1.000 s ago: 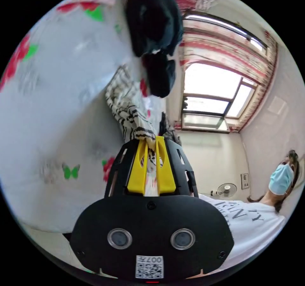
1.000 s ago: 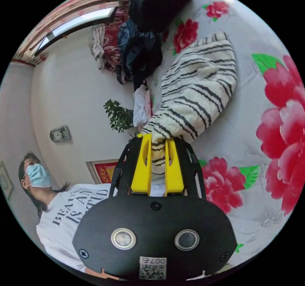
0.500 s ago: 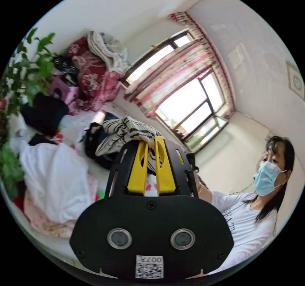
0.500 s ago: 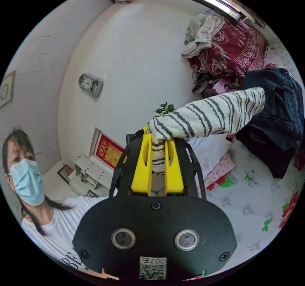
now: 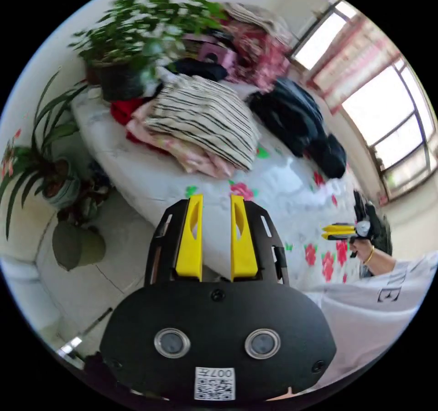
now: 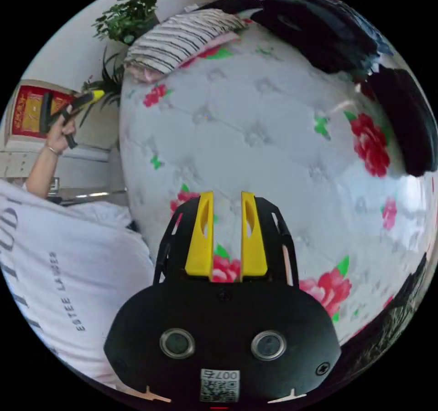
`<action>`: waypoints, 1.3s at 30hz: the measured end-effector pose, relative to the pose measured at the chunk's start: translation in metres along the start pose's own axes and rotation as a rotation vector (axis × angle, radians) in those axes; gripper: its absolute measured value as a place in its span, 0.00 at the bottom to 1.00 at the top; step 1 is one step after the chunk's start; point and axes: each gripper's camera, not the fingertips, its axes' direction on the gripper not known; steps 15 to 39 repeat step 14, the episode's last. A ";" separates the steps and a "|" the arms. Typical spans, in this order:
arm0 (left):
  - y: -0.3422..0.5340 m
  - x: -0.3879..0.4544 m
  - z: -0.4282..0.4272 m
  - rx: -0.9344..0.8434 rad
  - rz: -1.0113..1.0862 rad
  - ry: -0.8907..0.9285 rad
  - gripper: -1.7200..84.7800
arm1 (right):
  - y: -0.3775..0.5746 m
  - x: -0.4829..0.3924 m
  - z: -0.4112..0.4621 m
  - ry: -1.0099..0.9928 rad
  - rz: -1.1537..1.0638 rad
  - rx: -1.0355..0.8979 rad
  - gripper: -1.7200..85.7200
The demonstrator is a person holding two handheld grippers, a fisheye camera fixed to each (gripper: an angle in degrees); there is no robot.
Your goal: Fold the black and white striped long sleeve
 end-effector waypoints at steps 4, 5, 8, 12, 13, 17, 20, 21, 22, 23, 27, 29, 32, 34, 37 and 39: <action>0.012 0.138 0.077 -0.174 0.420 0.049 0.12 | 0.132 0.028 0.023 0.209 0.102 -0.197 0.07; 0.019 0.178 0.102 -0.219 0.530 0.049 0.12 | 0.156 0.029 0.024 0.240 0.121 -0.227 0.08; 0.047 0.274 0.156 -0.299 0.760 0.150 0.15 | 0.188 0.029 0.014 0.251 0.186 -0.130 0.08; 0.102 0.373 0.208 -0.399 0.971 0.146 0.15 | 0.202 0.036 -0.007 0.282 0.311 0.037 0.09; 0.121 0.398 0.221 -0.416 1.007 0.136 0.15 | 0.210 0.044 -0.018 0.266 0.351 0.099 0.10; 0.138 0.418 0.235 -0.451 1.021 0.122 0.14 | 0.220 0.057 -0.031 0.213 0.390 0.163 0.10; 0.138 0.418 0.235 -0.451 1.021 0.122 0.14 | 0.220 0.057 -0.031 0.213 0.390 0.163 0.10; 0.138 0.418 0.235 -0.451 1.021 0.122 0.14 | 0.220 0.057 -0.031 0.213 0.390 0.163 0.10; 0.138 0.418 0.235 -0.451 1.021 0.122 0.14 | 0.220 0.057 -0.031 0.213 0.390 0.163 0.10; 0.138 0.418 0.235 -0.451 1.021 0.122 0.14 | 0.220 0.057 -0.031 0.213 0.390 0.163 0.10; 0.138 0.418 0.235 -0.451 1.021 0.122 0.14 | 0.220 0.057 -0.031 0.213 0.390 0.163 0.10; 0.138 0.418 0.235 -0.451 1.021 0.122 0.14 | 0.220 0.057 -0.031 0.213 0.390 0.163 0.10; 0.138 0.418 0.235 -0.451 1.021 0.122 0.14 | 0.220 0.057 -0.031 0.213 0.390 0.163 0.10; 0.138 0.418 0.235 -0.451 1.021 0.122 0.14 | 0.220 0.057 -0.031 0.213 0.390 0.163 0.10; 0.138 0.418 0.235 -0.451 1.021 0.122 0.14 | 0.220 0.057 -0.031 0.213 0.390 0.163 0.10; 0.138 0.418 0.235 -0.451 1.021 0.122 0.14 | 0.220 0.057 -0.031 0.213 0.390 0.163 0.10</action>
